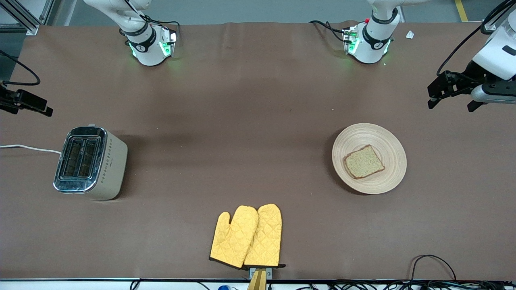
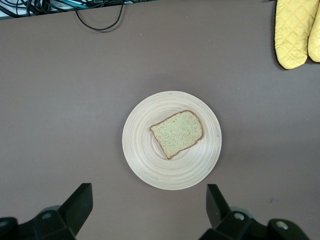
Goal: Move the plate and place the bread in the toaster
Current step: 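Reach the left gripper to the rim of the wooden plate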
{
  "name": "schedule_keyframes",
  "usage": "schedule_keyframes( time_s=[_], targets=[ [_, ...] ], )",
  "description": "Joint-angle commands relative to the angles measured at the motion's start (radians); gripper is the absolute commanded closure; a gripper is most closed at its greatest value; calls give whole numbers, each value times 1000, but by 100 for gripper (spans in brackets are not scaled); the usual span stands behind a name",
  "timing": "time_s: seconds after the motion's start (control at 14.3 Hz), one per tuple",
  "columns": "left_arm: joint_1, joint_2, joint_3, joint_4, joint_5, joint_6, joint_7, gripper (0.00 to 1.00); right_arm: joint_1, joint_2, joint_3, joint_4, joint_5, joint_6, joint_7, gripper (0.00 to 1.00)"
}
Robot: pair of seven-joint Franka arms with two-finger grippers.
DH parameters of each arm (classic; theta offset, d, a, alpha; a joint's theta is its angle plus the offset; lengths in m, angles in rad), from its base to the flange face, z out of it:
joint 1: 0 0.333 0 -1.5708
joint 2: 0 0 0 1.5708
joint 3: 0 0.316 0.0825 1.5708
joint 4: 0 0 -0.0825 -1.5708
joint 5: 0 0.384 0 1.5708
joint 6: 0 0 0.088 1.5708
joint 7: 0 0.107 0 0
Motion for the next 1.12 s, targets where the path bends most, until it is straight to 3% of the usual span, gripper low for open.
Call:
schedule_keyframes(
  time_s=[0.0,0.21,0.49,0.77,1.05],
  targets=[
    [5,7,-5,22,15,-20,4,0,-23,-10,4,-8,13,-21,12,0],
    [10,16,-4,27,5,-24,3,0,-42,-10,4,0,2,-19,4,0],
    [28,76,4,21,-14,-122,16,0,-31,-10,10,9,-4,-21,13,0],
    [187,282,10,41,-279,-113,103,0,-43,-7,7,39,1,-24,10,0],
    [304,545,10,151,-415,-105,343,0,-25,-7,13,10,-10,8,25,0]
  ],
)
